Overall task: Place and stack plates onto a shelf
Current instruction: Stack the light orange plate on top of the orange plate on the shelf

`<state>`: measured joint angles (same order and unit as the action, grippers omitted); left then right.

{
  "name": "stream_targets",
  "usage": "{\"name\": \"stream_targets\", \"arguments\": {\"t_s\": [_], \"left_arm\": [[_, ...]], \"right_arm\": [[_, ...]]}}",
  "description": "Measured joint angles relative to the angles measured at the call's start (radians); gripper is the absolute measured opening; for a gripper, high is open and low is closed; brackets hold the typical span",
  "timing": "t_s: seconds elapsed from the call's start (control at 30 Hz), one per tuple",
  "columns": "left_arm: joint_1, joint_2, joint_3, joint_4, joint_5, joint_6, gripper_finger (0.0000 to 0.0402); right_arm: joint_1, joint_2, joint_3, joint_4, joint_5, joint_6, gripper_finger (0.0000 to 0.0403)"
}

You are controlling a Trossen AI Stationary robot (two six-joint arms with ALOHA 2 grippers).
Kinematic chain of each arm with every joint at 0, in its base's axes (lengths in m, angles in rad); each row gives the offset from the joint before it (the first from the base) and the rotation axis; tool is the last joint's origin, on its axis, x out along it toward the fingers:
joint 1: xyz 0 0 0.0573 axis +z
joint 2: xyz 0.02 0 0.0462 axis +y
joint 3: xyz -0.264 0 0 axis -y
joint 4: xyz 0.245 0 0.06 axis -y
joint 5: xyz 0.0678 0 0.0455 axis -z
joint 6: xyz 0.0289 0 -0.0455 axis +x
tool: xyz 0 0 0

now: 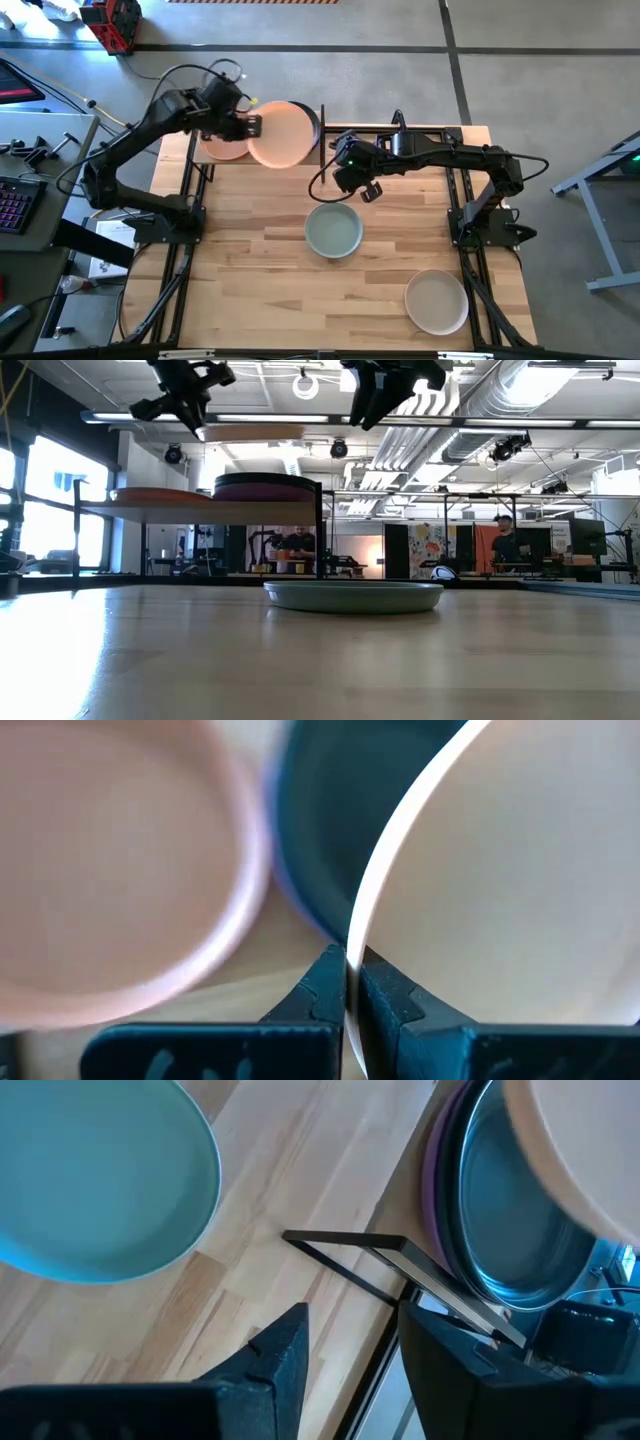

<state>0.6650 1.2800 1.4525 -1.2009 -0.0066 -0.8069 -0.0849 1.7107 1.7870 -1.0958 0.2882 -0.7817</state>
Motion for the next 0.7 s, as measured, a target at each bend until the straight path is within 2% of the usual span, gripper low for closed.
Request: {"name": "stream_targets", "arguments": {"t_s": [0.37, 0.7], "left_arm": [[0.121, -0.112, 0.000, -0.206, -0.217, -0.142, 0.0001], [0.210, -0.148, 0.000, -0.372, -0.327, -0.210, 0.0001]], "right_arm": [[0.000, 0.000, 0.000, 0.000, -0.002, -0.001, 0.0137], [0.000, 0.000, 0.000, 0.000, -0.004, -0.001, 0.0137]]}}
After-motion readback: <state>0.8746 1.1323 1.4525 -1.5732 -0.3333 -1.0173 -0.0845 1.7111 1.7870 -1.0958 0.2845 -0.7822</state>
